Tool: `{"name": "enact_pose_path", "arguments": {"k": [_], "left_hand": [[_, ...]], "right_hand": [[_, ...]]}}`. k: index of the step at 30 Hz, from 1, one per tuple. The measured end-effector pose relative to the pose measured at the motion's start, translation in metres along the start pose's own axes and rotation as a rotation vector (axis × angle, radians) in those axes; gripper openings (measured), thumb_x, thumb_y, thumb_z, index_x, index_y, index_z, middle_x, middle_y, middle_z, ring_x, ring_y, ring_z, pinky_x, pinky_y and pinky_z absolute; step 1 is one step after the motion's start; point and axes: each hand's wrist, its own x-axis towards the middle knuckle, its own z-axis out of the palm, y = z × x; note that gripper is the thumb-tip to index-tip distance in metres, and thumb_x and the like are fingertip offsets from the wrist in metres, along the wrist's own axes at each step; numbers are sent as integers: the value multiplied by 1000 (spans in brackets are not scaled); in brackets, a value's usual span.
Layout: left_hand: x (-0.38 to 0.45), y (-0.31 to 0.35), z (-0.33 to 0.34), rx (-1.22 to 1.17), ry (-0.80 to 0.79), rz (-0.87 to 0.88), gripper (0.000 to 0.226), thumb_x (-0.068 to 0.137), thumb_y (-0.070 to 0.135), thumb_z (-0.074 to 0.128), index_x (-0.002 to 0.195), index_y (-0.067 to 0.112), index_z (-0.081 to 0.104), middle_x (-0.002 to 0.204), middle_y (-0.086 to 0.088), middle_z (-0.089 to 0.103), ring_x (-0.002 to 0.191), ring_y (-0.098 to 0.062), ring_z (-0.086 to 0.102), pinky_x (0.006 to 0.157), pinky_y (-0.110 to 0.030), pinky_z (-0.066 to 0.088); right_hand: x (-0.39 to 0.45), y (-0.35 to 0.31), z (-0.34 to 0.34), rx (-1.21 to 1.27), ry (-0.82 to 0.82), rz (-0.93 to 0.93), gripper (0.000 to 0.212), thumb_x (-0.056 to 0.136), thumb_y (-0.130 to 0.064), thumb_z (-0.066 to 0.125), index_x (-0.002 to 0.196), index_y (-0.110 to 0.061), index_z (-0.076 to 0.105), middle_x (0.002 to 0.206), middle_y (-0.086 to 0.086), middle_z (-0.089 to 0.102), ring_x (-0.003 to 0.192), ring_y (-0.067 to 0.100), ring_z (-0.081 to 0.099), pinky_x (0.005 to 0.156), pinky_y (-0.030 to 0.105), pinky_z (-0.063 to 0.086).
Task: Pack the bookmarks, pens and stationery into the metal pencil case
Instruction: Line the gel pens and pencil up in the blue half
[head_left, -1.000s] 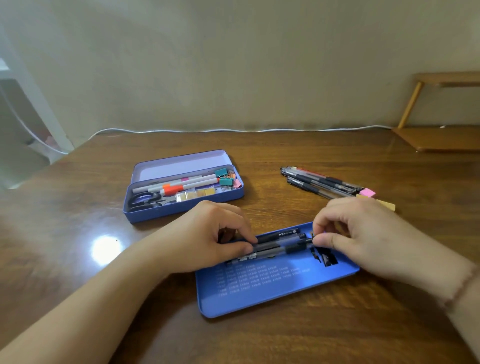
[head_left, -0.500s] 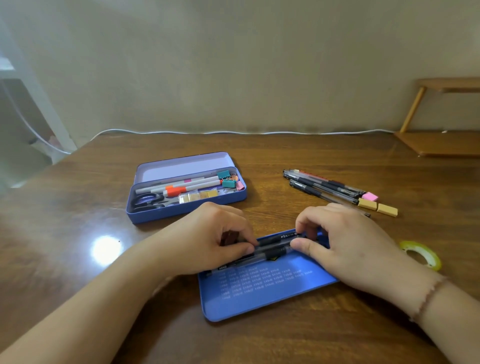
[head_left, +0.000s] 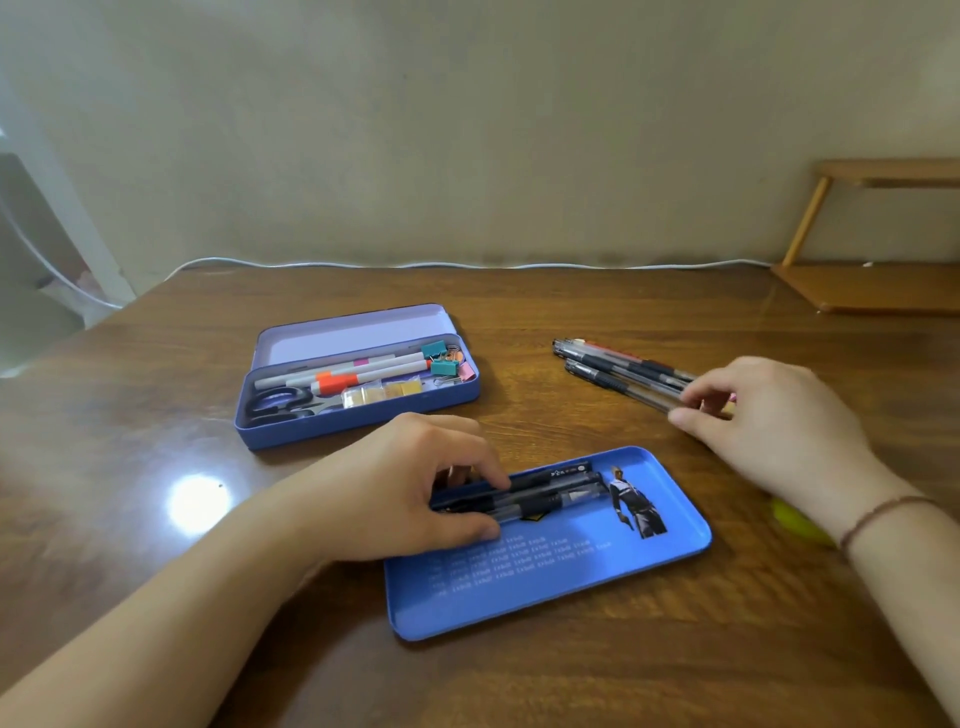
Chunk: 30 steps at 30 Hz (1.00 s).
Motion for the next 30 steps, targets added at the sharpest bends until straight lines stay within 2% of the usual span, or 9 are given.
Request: {"name": "enact_pose_path", "arguments": {"k": [3,6,9,12,14,16,20,26,30], "left_hand": [[1,1,2,3,12,10,28,82,40,77,108,33,70,102,15,65,91,-10,64,79,-29,53],[1,3,2,3,21,-2,28,82,40,76,108,35,67,97,16,64,87,-10,62,74,-23,53],[1,3,1,-44,25,-18,20,81,37,78,96,34,66,93,12,63,81,-13,58,71,-28,52],[3,2,1,-89,-10,-44,16,81,36,78,88,33,65,95,7,63,81,-16,59,73,-39,52],[5,0,2,-108,-10,-34,15,80,35,79,86,31,65,94,2,64,82,-19,59,73,-43,51],[5,-2,3,-119,-7,-34,16,79,34,80,86,30,66,93,-2,64,82,-20,59,75,-45,50],[4,-4,1,-142,-30,-52,15,80,35,79,87,35,65,99,0,65,87,-20,60,78,-46,51],[3,-3,-3,-172,-60,-55,13,84,29,76,88,36,66,102,5,67,90,-18,59,81,-44,51],[3,-2,-3,-164,-66,-53,13,84,29,76,86,36,65,103,8,65,92,-18,60,82,-42,51]], "right_hand": [[3,0,6,-42,-75,90,21,83,-47,67,94,-30,72,89,-5,65,82,16,52,55,24,37],[5,-1,5,-69,-28,48,15,88,-44,62,90,-32,71,88,-5,67,80,16,52,53,25,38],[-4,6,-12,183,32,-170,12,87,-37,64,75,-38,65,79,-13,67,74,11,55,60,29,42],[-18,2,-33,401,-163,-493,10,81,-38,64,73,-40,70,80,-17,68,78,7,63,63,19,45],[-21,-1,-31,336,-313,-598,10,83,-43,64,77,-42,72,85,-23,67,83,2,64,66,18,47],[-22,-4,-20,198,-359,-635,11,82,-52,62,84,-45,71,87,-28,64,86,-3,60,71,26,50],[-25,-12,-8,187,-348,-590,13,75,-51,71,86,-44,68,78,-27,63,87,-2,56,71,28,49],[-37,-29,-4,136,-294,-665,34,77,-66,44,81,-41,66,81,-24,62,84,3,57,68,33,52],[-42,-38,4,100,-169,-687,31,80,-61,45,80,-37,65,76,-21,59,74,1,56,59,28,50]]}}
